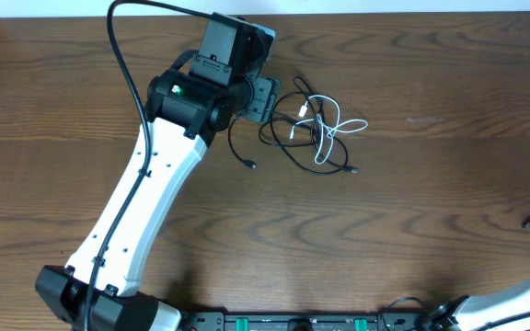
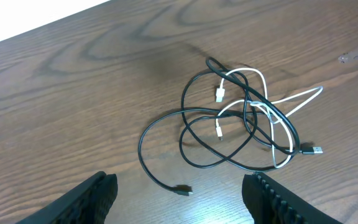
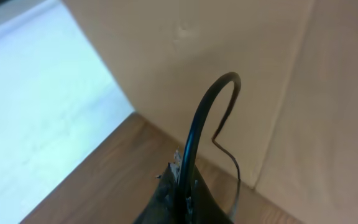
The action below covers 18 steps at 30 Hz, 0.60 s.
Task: Untangle cables
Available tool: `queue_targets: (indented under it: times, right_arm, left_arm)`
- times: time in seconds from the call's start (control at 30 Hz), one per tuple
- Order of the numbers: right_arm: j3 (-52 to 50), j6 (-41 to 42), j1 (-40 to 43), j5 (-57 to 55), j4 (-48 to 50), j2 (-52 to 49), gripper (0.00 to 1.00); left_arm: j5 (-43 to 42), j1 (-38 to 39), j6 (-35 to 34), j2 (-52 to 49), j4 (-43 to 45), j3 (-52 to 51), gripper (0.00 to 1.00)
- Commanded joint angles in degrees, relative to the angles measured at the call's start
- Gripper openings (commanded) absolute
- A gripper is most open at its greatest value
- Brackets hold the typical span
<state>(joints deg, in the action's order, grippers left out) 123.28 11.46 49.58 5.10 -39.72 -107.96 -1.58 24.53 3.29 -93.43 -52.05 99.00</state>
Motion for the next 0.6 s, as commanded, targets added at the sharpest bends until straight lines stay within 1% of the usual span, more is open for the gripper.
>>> queue_targets:
  times: [0.0,0.17,0.3,0.4,0.57]
  right_arm:
    - [0.6,0.9,-0.2,4.7,-2.8,0.8,0.01]
    - [0.6,5.3,-0.2,4.7,-11.3,-1.0,0.01]
    - [0.6,7.7,-0.2,3.9,-18.2,-4.6,0.02]
    - [0.6,7.8,-0.2,3.8,-22.6,-9.0,0.02]
    - [0.6,4.8,-0.2,3.3,-24.9,-15.6,0.02]
  left_arm:
    - [-0.4,0.0,-0.1,-0.6,0.0,-0.5,0.70]
    - [-0.4,0.0,-0.1,-0.6,0.0,-0.5,0.69]
    - [-0.4,0.0,-0.1,-0.6,-0.2,-0.5,0.70]
    - [-0.4,0.0,-0.1,-0.6,-0.7,-0.5,0.70]
    - [-0.4,0.0,-0.1,-0.6,-0.9,-0.5,0.70]
